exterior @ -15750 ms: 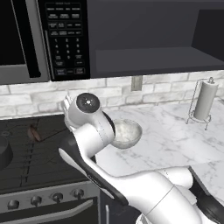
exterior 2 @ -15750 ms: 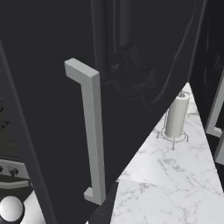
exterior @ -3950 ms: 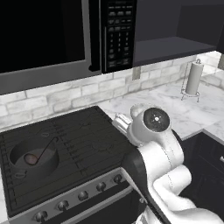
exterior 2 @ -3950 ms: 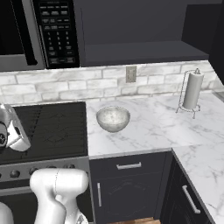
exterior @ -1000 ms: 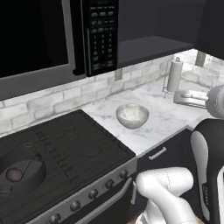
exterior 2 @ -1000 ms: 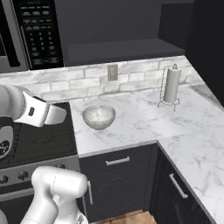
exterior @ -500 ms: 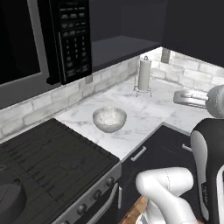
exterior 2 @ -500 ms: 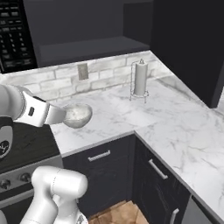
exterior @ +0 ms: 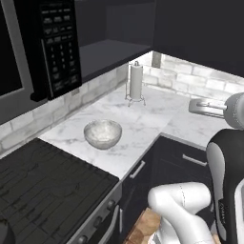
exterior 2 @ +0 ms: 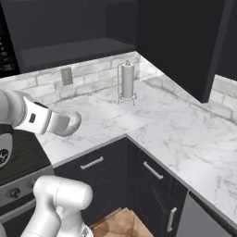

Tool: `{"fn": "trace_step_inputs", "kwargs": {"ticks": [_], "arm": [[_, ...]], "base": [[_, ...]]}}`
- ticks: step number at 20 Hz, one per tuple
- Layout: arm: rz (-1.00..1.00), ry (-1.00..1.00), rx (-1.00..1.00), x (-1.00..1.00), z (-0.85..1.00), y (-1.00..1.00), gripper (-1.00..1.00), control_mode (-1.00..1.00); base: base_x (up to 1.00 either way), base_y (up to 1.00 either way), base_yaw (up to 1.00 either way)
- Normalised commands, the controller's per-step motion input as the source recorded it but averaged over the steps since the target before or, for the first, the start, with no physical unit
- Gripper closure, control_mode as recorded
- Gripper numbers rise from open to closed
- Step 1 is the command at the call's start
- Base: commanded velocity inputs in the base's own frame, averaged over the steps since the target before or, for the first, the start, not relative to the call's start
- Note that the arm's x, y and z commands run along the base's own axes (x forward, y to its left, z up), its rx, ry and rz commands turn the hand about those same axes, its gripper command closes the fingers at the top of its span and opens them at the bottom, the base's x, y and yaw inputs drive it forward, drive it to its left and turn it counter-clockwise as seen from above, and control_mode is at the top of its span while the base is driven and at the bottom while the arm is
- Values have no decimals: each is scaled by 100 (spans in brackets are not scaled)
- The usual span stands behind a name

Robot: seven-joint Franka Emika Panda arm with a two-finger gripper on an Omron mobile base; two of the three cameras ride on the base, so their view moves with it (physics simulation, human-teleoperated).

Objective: Open the cabinet and move the ladle to the pot. Then close the cabinet.

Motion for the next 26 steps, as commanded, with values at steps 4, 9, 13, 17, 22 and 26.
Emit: {"fn": "trace_step_inputs", "kwargs": {"ticks": [4, 9, 13, 17, 22, 26], "arm": [[0, 0, 0, 0, 0, 0, -100, 100], [0, 0, 0, 0, 0, 0, -100, 100], [0, 0, 0, 0, 0, 0, -100, 100], [0, 0, 0, 0, 0, 0, -100, 100], [0, 0, 0, 0, 0, 0, -100, 100], [0, 0, 0, 0, 0, 0, -100, 100]], "base": [[22, -5, -17], [28, -1, -16], [36, -1, -13], [63, -19, -7], [47, -12, -5], [1, -1, -4]]}}
